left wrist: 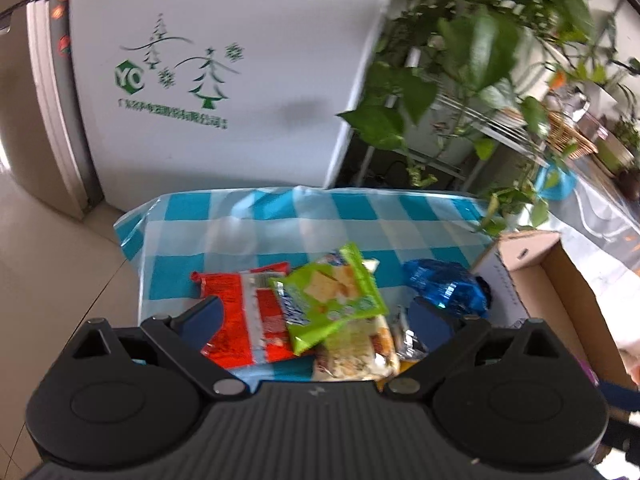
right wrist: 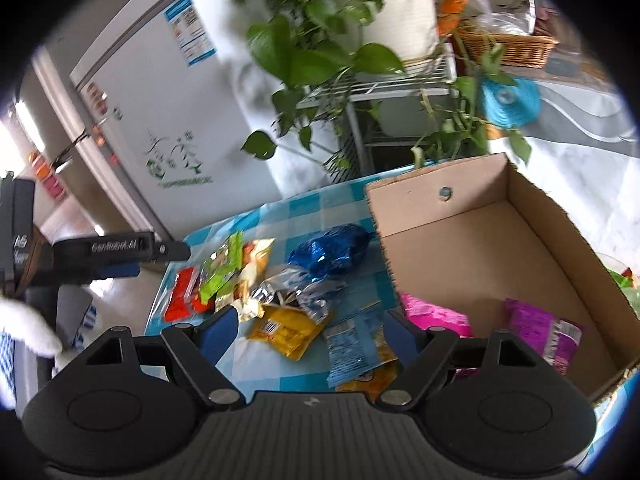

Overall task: Organize snacks
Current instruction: 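Move left gripper toward the green cracker bag while right gripper moves toward the silver foil bag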

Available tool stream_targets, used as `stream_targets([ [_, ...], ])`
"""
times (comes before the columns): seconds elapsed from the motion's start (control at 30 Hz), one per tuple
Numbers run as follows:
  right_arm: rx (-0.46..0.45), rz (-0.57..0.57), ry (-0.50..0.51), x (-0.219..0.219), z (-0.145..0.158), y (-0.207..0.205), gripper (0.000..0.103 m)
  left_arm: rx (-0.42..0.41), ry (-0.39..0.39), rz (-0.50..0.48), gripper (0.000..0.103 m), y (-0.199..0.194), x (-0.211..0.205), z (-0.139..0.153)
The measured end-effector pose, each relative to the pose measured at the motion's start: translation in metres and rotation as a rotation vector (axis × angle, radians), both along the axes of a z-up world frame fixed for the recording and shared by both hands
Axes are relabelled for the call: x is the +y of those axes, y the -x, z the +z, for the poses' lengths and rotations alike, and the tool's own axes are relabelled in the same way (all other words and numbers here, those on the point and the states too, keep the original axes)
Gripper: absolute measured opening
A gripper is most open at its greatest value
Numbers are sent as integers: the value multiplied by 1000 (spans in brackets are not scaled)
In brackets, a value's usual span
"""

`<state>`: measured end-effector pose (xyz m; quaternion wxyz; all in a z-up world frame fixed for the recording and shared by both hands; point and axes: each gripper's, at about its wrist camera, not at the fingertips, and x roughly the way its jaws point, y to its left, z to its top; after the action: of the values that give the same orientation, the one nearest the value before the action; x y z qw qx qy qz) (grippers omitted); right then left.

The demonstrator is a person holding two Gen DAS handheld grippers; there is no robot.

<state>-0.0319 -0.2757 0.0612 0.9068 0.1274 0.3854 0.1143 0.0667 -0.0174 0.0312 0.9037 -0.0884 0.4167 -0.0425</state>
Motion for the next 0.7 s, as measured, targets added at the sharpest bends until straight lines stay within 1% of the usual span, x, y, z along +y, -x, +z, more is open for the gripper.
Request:
stream_targets([
  [0.13, 17, 40, 9, 12, -4, -3, 85, 20, 24, 16, 98, -14, 10, -9],
  [0.27, 27, 89, 57, 26, -10, -6, 84, 40, 35, 14, 98, -26, 7, -18],
  [0.4, 38, 150, 115, 39, -15, -12, 81, 81, 75, 13, 98, -40, 3, -30],
  [0.47, 41, 182, 143, 44, -16, -16, 79, 96, 72, 13, 98, -47, -1, -35],
  [0.57, 44, 221, 166, 50, -19, -26, 77, 112, 91, -1, 98, -56, -4, -41],
  [0.63, 51, 250, 179, 55, -23, -34, 75, 120, 82, -16, 98, -62, -9, -44],
  [0.7, 55, 274, 220, 60, -29, -44, 73, 130, 78, -14, 98, -67, -12, -49],
])
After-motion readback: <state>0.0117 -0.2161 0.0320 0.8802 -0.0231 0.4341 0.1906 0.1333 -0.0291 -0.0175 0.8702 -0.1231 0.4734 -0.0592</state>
